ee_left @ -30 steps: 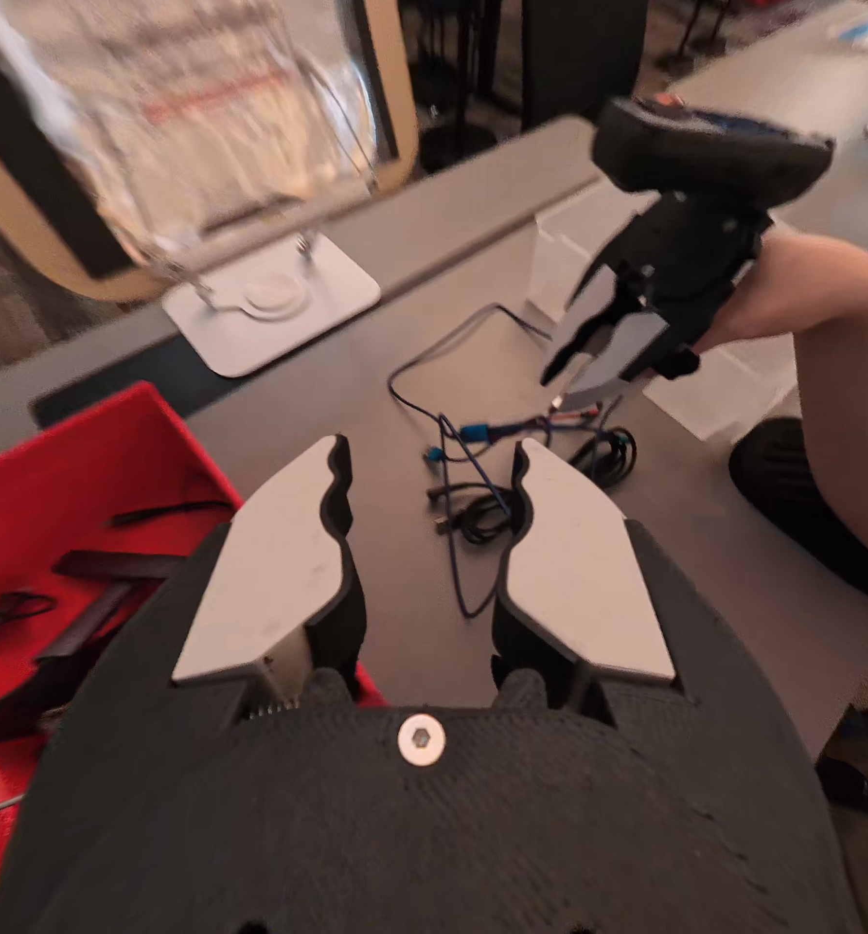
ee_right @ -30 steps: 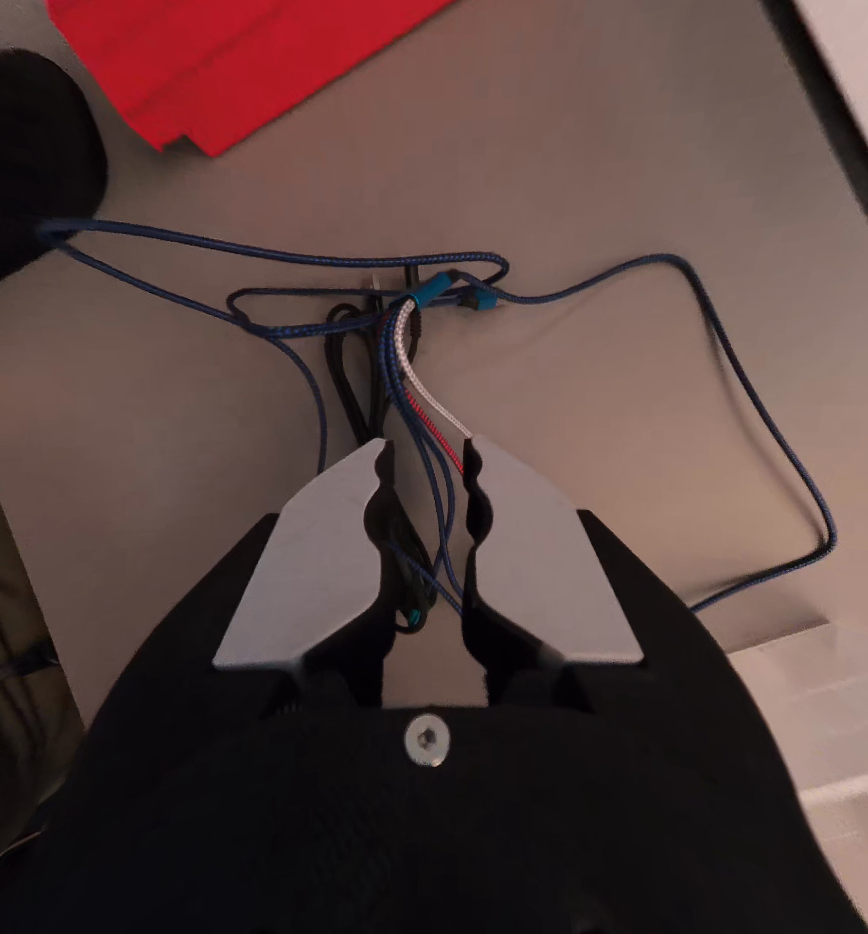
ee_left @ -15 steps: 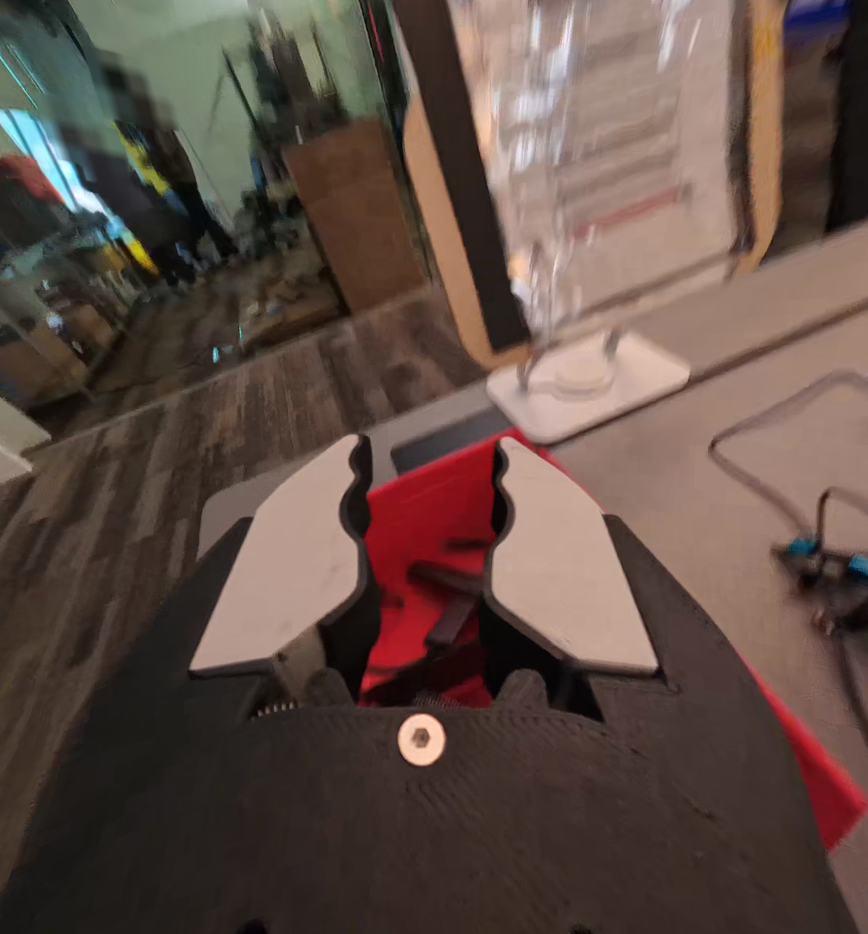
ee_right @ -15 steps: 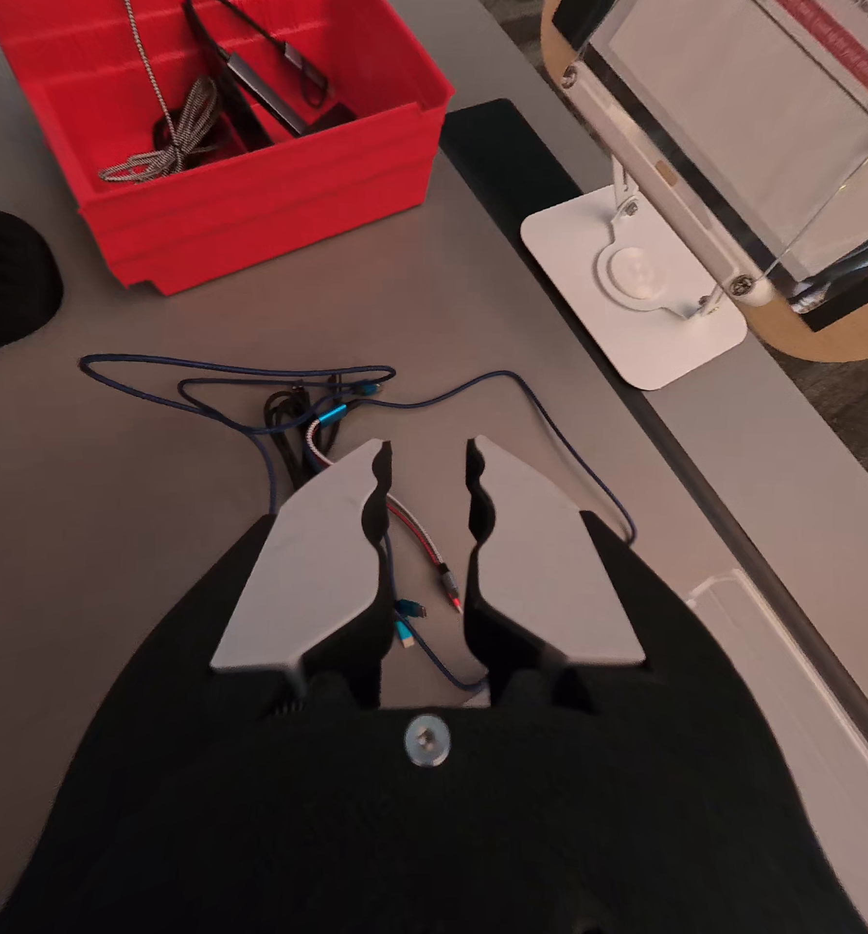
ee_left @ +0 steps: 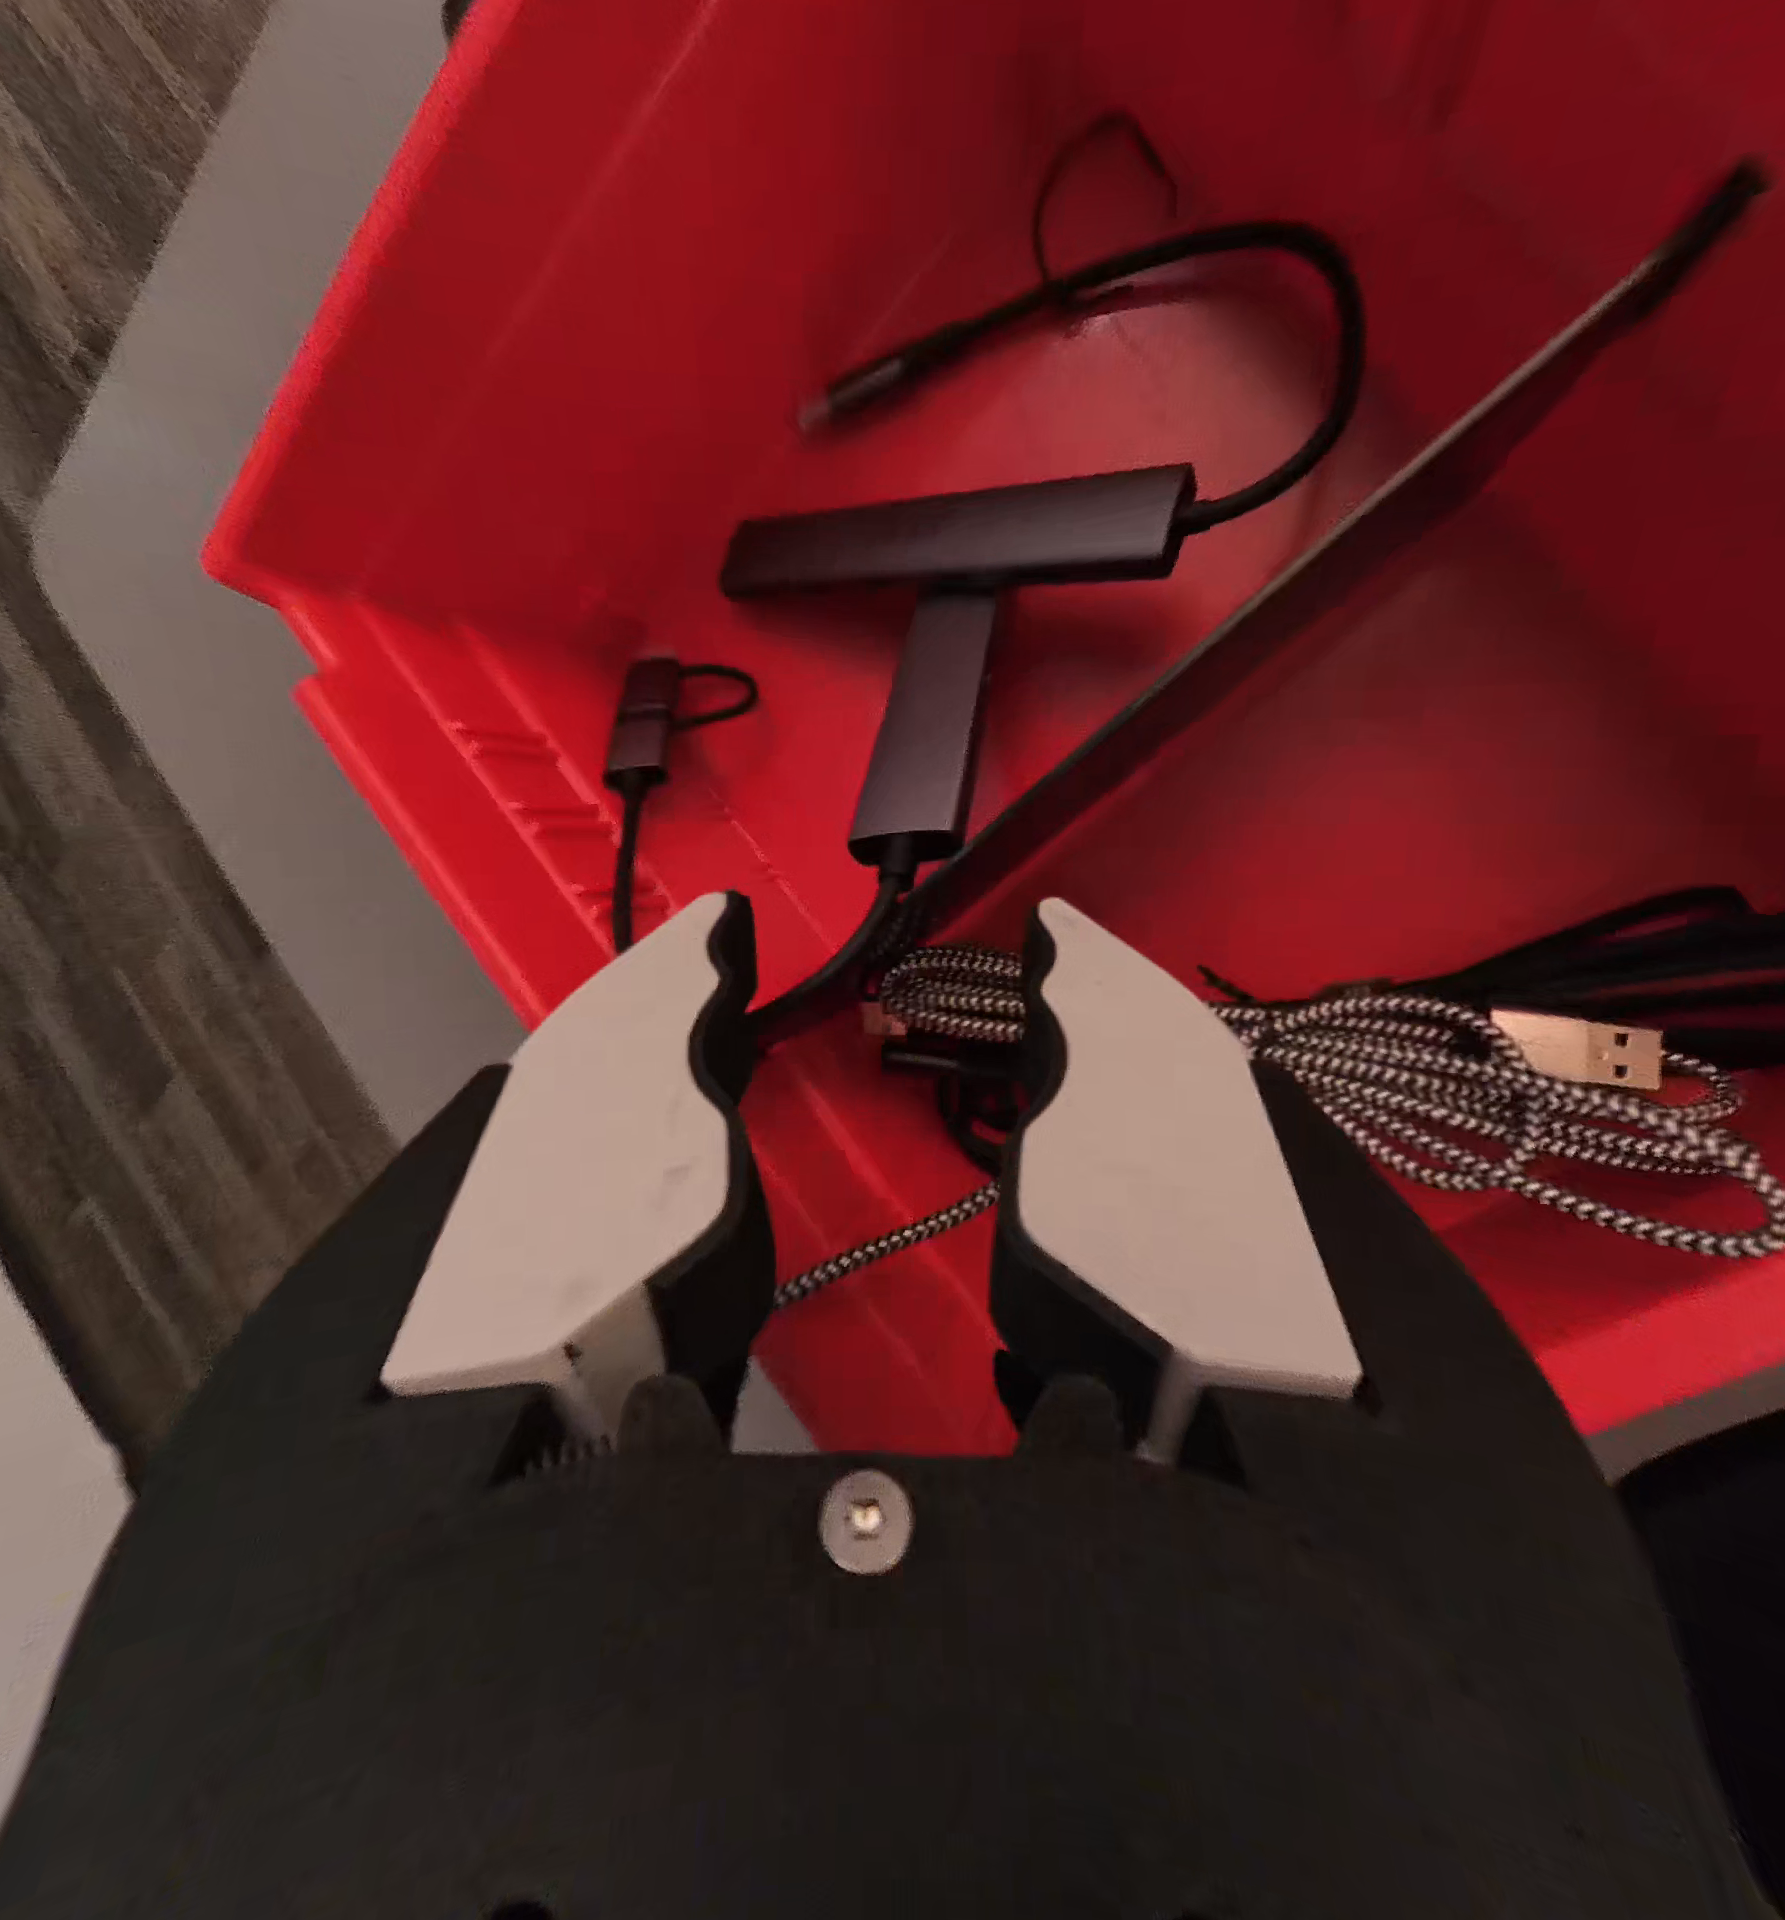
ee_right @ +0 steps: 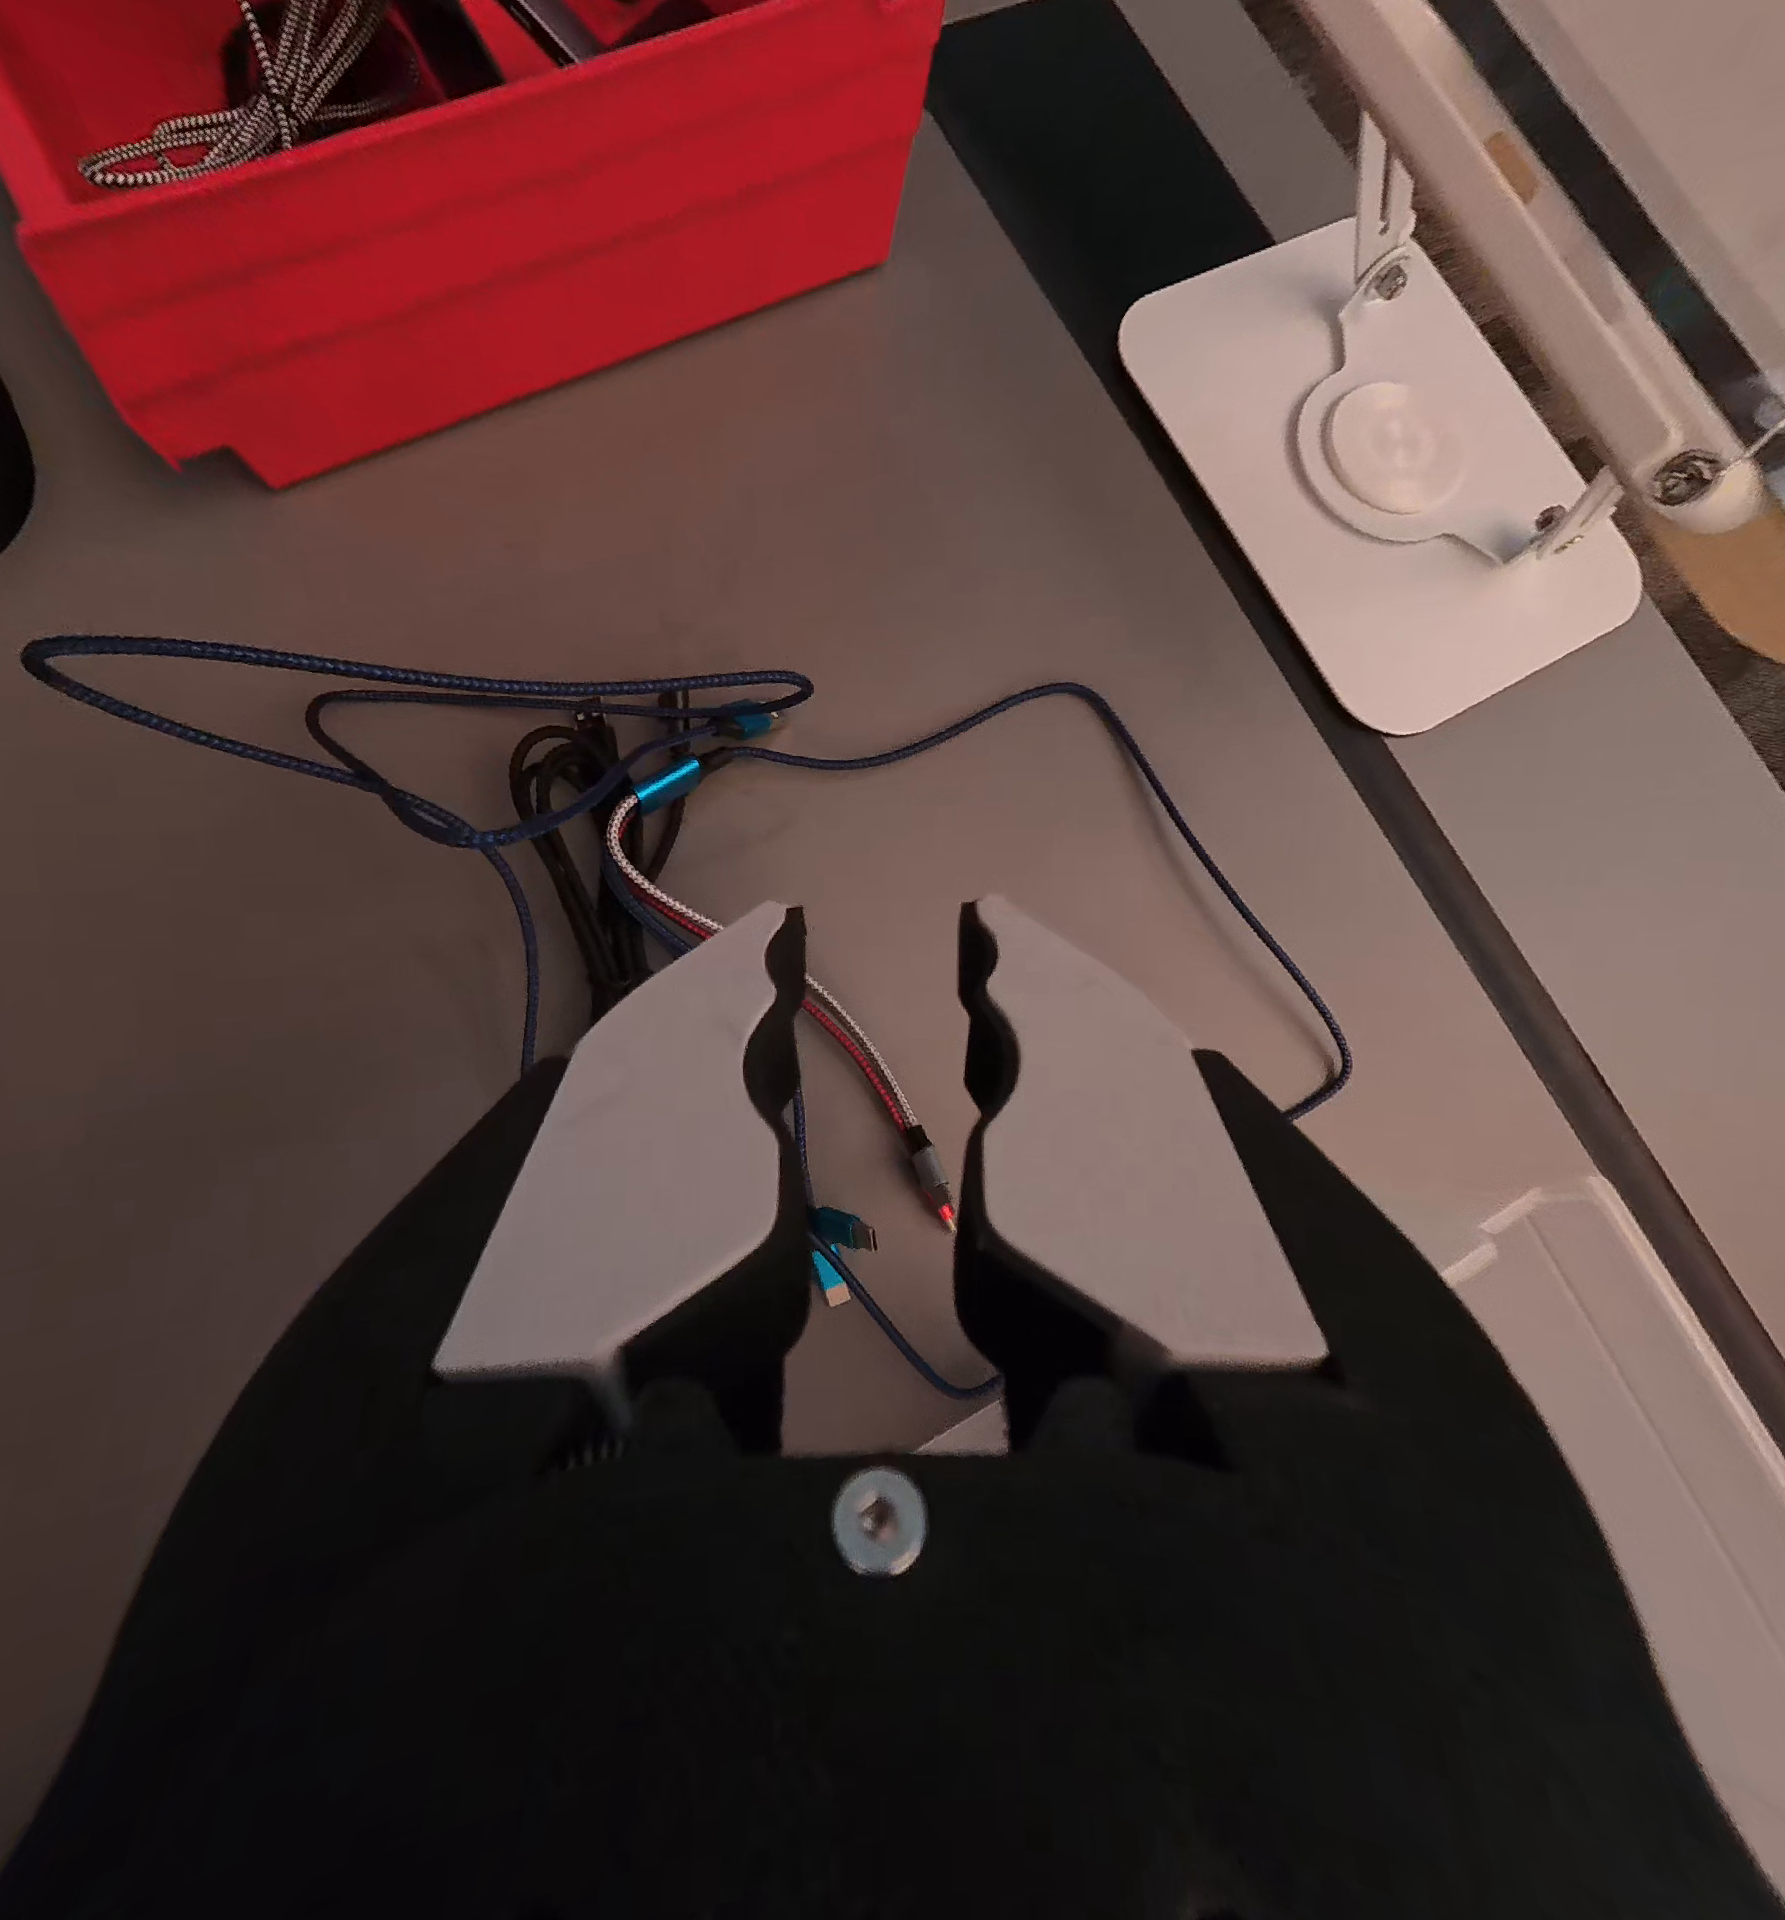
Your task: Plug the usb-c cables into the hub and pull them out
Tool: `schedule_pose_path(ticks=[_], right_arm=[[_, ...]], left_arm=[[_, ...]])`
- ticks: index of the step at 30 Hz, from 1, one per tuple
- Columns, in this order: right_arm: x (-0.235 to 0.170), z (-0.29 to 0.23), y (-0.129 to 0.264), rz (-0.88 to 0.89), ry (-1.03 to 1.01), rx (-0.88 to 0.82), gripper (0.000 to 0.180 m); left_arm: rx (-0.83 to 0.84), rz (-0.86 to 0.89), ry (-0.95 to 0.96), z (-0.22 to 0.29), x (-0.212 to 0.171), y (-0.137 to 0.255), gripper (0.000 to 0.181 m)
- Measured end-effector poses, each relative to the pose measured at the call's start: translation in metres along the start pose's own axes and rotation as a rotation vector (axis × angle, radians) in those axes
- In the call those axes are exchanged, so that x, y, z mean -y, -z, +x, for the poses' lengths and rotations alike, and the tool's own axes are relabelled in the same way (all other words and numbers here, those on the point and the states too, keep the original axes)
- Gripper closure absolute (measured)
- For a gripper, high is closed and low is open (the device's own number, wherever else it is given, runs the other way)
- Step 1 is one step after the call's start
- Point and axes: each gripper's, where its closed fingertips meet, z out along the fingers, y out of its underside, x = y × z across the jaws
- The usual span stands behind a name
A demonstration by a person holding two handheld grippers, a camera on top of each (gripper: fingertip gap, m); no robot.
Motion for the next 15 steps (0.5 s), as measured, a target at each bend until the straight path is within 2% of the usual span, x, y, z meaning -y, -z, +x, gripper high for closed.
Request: schedule_pose_path(ticks=[3, 6, 7, 12, 15], right_arm=[[-0.003, -0.004, -0.004, -0.021, 0.006, 0.016, 0.151], [-0.004, -0.007, -0.006, -0.033, 0.018, 0.022, 0.151], [-0.004, -0.007, -0.006, -0.033, 0.020, 0.023, 0.151], [-0.003, -0.006, -0.003, -0.025, 0.019, 0.018, 0.151], [-0.003, -0.006, -0.001, -0.024, 0.019, 0.017, 0.151]], left_arm=[[0.008, -0.045, -0.013, -0.002, -0.008, -0.008, 0.137], [0.061, -0.059, -0.052, -0.006, -0.010, -0.006, 0.163], [0.062, -0.069, -0.059, -0.006, -0.011, -0.006, 0.166], [0.069, -0.091, -0.085, -0.005, -0.010, 0.004, 0.170], [0.118, -0.044, -0.092, -0.008, 0.001, 0.020, 0.171]])
